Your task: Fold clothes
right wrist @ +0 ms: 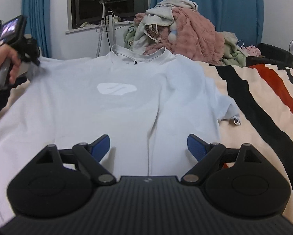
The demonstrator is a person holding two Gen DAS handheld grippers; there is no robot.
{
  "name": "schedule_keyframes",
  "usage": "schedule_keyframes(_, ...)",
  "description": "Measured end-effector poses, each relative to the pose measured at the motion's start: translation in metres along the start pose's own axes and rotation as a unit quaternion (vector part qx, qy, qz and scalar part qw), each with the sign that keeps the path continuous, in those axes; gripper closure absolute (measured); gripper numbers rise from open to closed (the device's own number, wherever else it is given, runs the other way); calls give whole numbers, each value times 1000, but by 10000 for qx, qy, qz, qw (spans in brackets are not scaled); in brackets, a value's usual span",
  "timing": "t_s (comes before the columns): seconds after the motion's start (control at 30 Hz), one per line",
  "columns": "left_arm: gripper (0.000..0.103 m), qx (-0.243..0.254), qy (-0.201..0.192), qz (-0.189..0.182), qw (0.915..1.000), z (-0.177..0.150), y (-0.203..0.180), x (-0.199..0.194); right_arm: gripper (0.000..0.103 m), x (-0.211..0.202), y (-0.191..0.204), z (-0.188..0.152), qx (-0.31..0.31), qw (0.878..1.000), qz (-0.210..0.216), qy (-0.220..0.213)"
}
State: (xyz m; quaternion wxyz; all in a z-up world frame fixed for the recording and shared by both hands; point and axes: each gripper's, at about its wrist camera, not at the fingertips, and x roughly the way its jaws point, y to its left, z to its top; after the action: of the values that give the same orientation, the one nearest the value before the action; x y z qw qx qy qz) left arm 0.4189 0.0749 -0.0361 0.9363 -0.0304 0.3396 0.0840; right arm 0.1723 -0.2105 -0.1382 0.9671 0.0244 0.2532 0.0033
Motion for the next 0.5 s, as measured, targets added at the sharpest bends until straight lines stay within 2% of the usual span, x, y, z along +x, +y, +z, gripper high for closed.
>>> schedule_keyframes(0.1, 100, 186, -85, 529, 9984, 8, -4, 10, 16, 3, -3, 1, 61, 10000, -51, 28)
schedule_keyframes(0.2, 86, 371, -169, 1056, 9936, 15, -8, 20, 16, 4, -7, 2, 135, 9999, -44, 35)
schedule_keyframes(0.3, 74, 305, 27, 1028, 9942, 0, -1, 11, 16, 3, -4, 3, 61, 10000, -29, -16)
schedule_keyframes(0.33, 65, 298, 81, 1025, 9943, -5, 1, 4, 16, 2, -3, 4, 28, 10000, -27, -42)
schedule_keyframes(0.37, 61, 309, 118, 1044, 9940, -9, 4, -6, 16, 1, -1, 4, -7, 10000, -25, -71)
schedule_keyframes(0.43, 50, 298, 211, 1013, 9942, -21, 9, -36, 16, -3, 1, 6, -97, 9998, -41, -176)
schedule_keyframes(0.5, 47, 278, 308, 965, 9945, -33, 14, -69, 16, -6, 3, 8, -188, 9994, -57, -281)
